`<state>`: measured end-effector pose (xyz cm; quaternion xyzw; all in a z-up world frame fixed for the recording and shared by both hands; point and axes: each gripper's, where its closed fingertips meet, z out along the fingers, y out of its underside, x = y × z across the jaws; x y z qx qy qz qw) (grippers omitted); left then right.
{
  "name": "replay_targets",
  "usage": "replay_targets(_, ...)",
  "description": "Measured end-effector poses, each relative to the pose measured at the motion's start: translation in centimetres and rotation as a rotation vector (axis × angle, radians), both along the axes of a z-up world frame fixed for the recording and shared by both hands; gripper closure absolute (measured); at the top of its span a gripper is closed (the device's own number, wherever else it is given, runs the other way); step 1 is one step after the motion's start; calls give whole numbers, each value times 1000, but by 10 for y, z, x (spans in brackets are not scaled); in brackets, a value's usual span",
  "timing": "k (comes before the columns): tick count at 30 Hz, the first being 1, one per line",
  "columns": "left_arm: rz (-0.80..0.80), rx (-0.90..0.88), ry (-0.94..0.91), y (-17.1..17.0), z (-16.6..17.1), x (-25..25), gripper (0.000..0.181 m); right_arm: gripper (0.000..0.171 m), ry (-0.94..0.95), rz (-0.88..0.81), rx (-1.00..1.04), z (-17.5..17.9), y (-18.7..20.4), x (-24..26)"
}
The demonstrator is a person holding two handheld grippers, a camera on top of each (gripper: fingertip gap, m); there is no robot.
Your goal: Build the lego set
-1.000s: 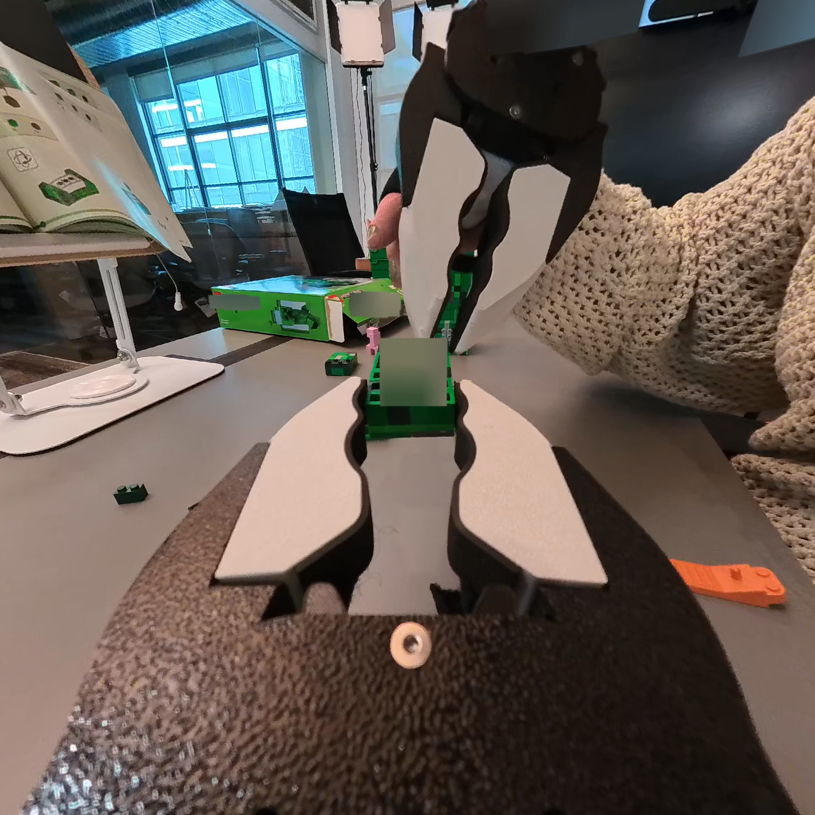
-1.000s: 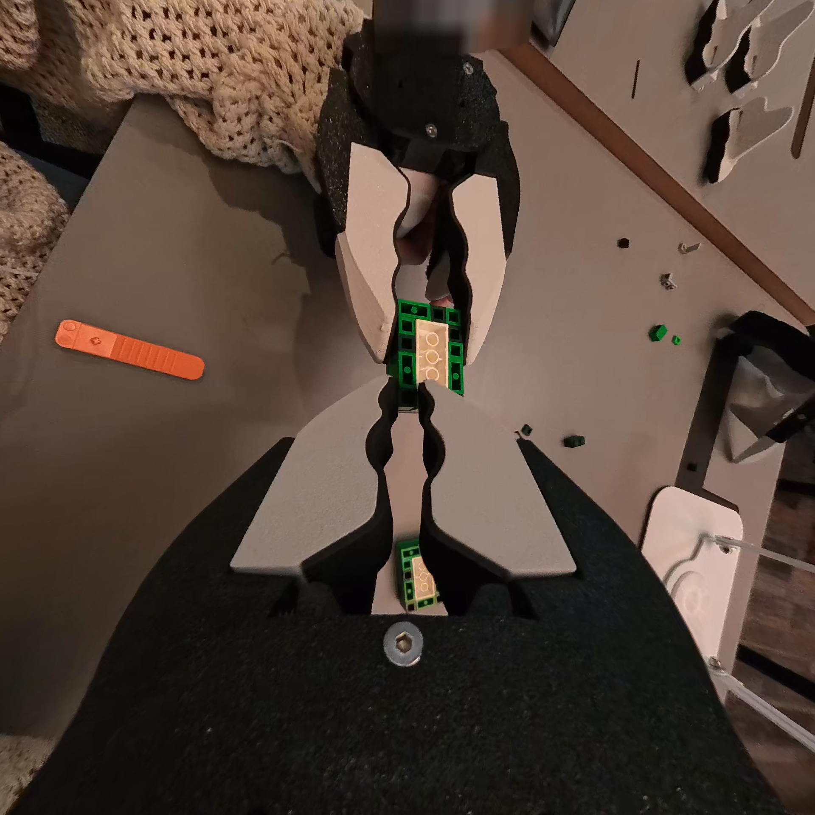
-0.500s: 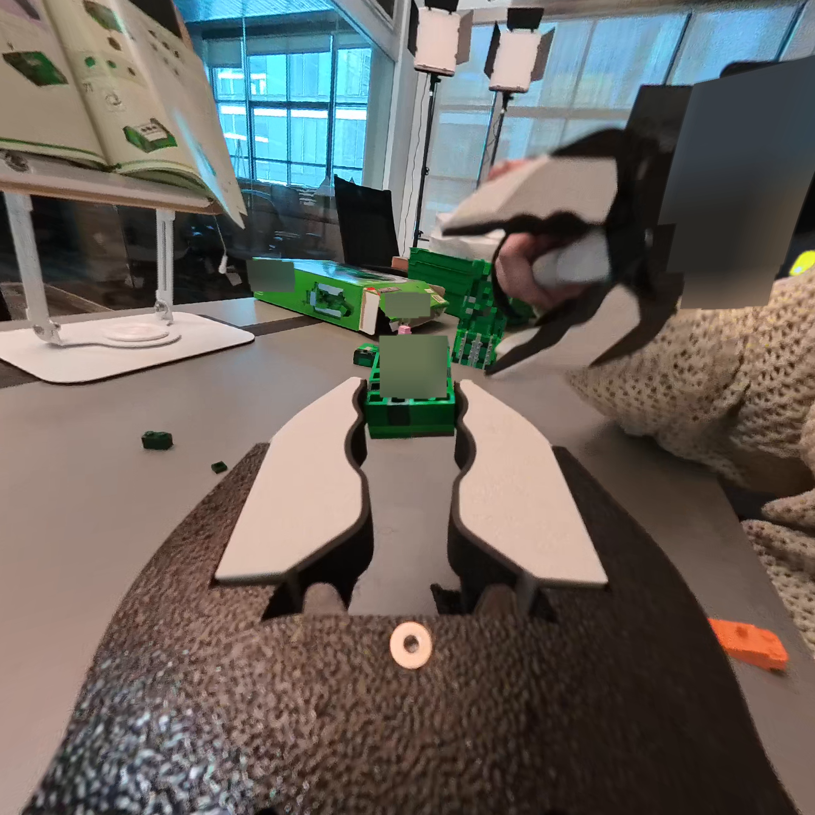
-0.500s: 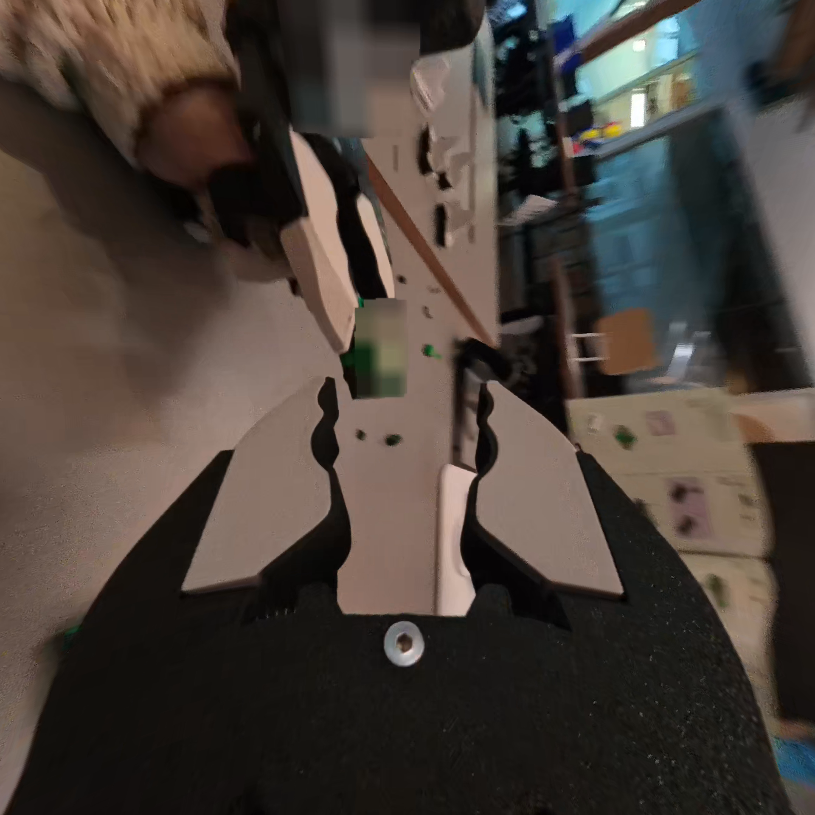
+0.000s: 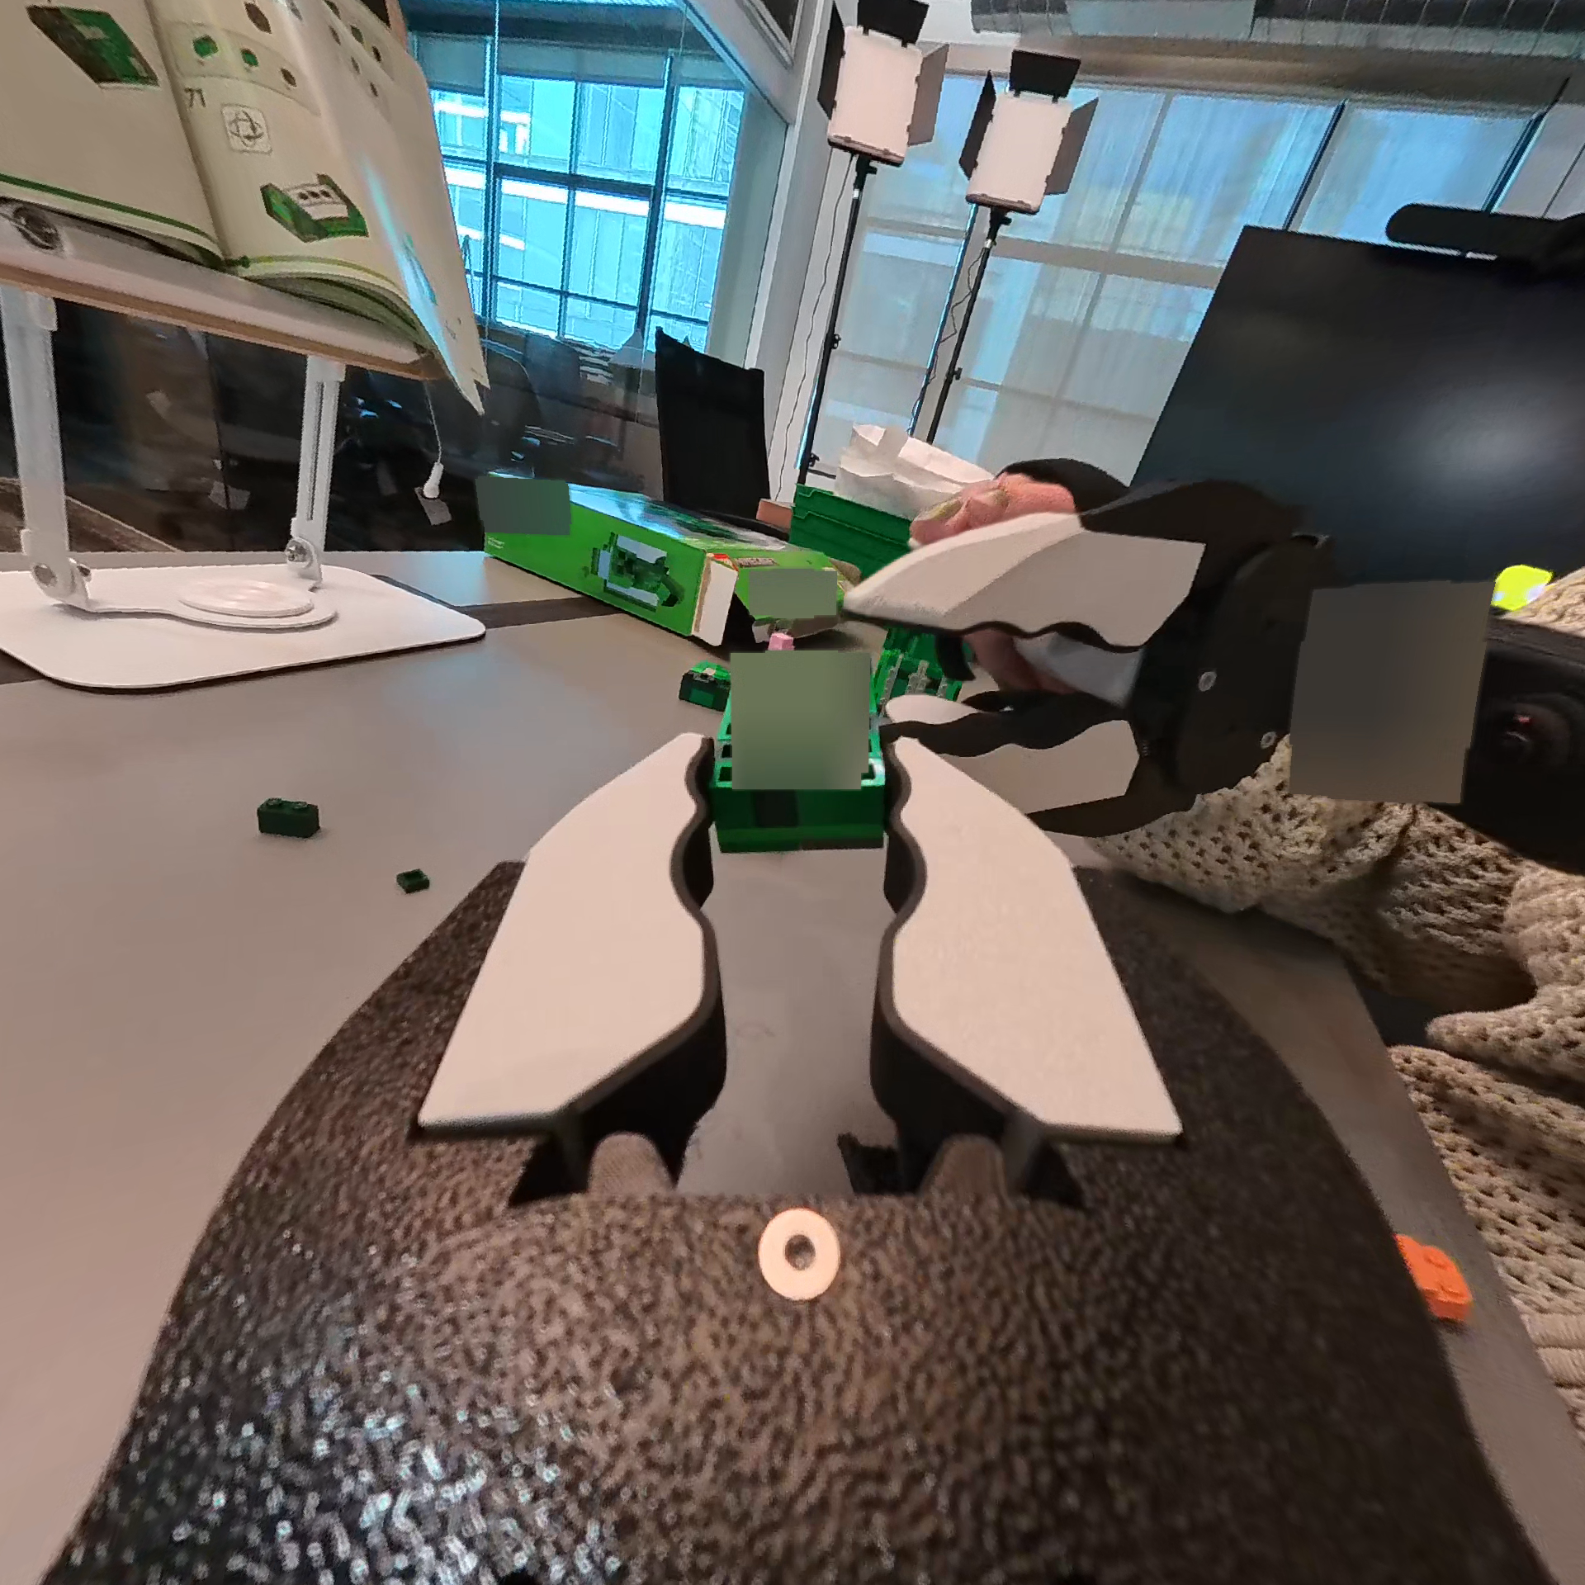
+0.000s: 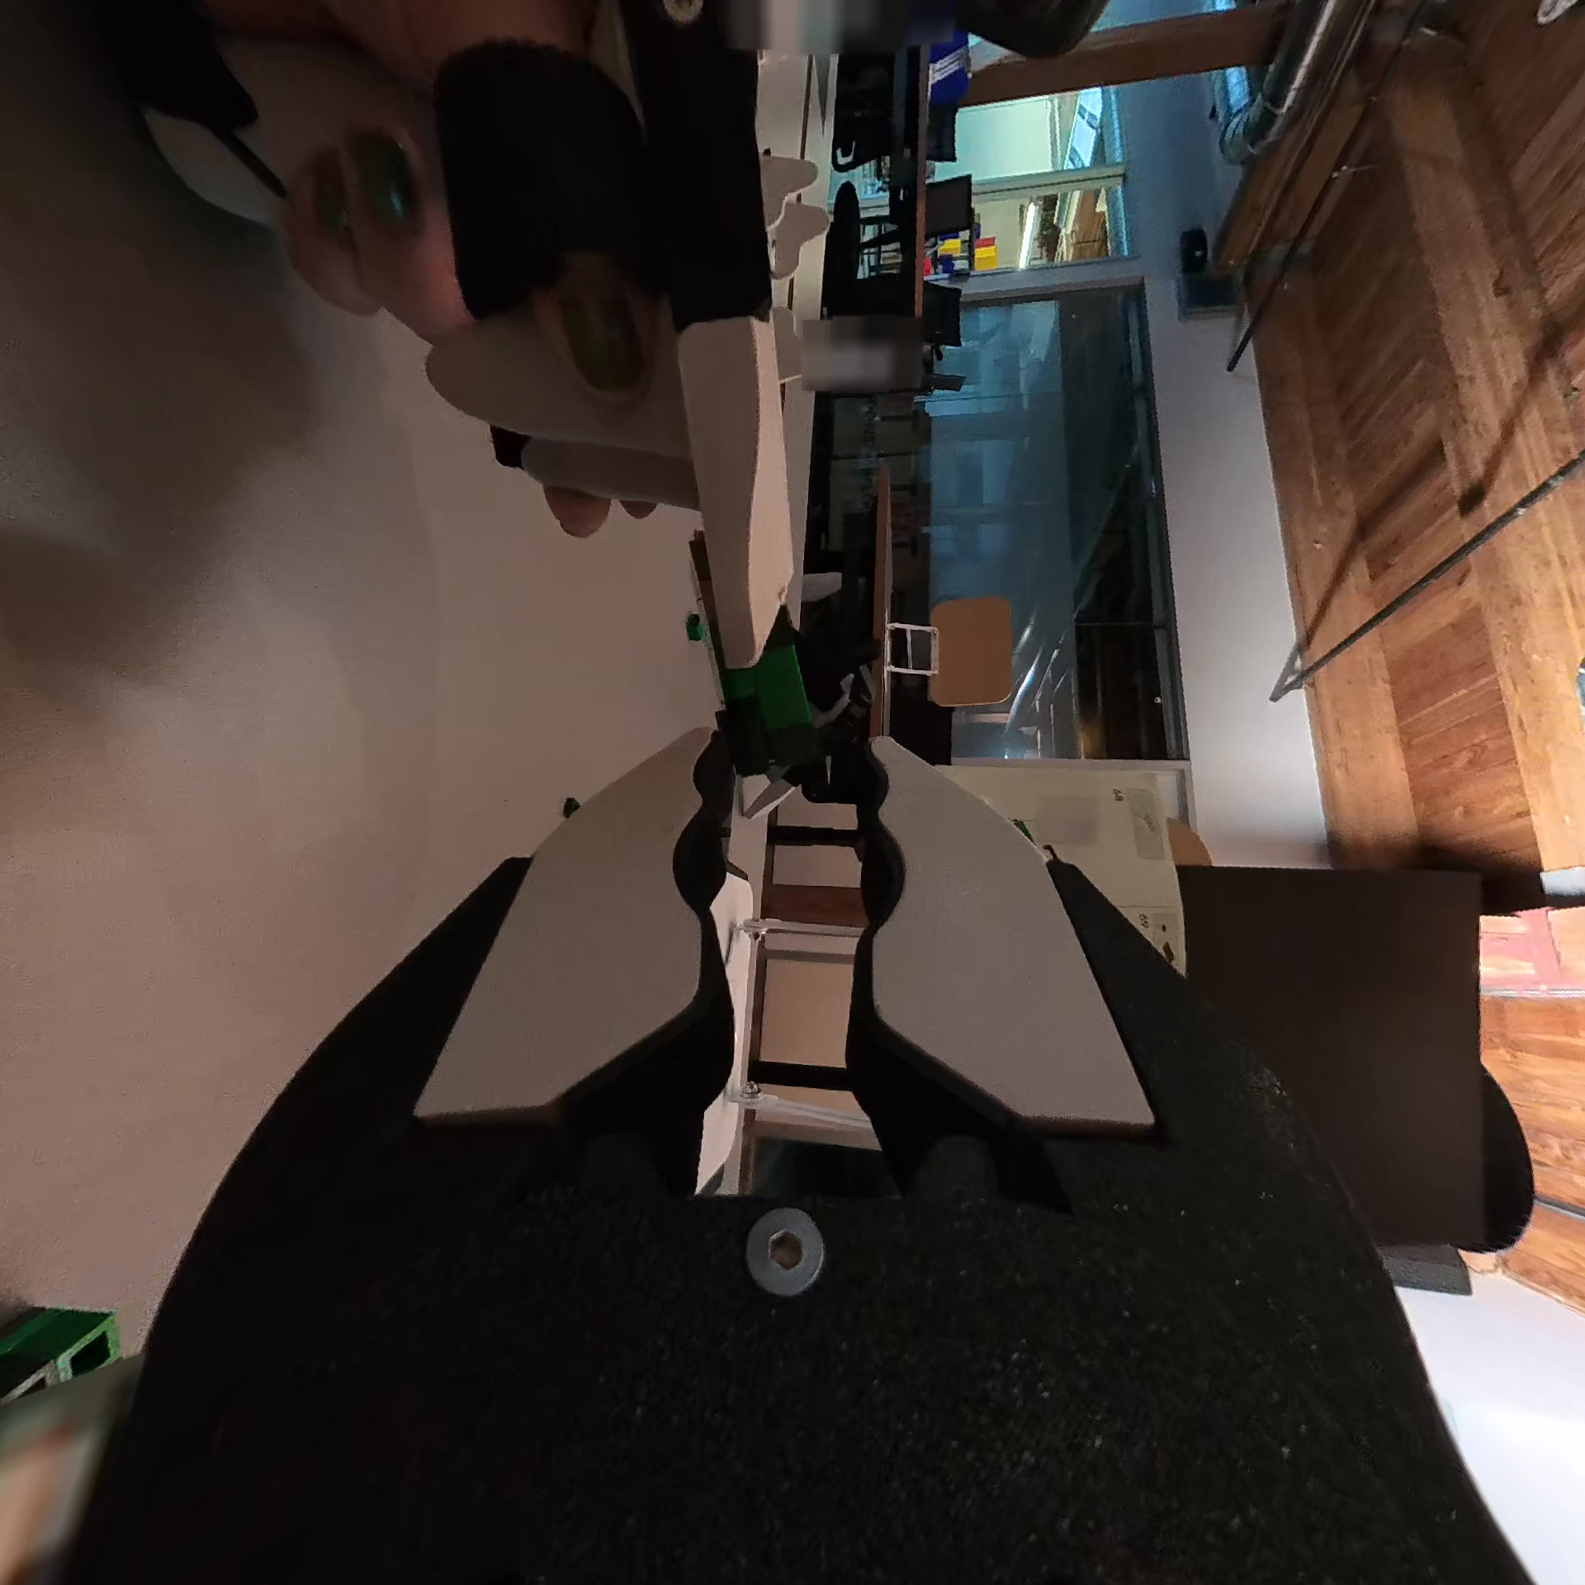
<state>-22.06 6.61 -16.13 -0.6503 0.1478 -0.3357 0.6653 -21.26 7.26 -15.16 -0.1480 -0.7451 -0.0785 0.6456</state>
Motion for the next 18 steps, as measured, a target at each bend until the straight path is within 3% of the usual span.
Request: replay_targets(18,-15,-13,0,-1,-2,1,145,154,-78,45,36,-8,0,1)
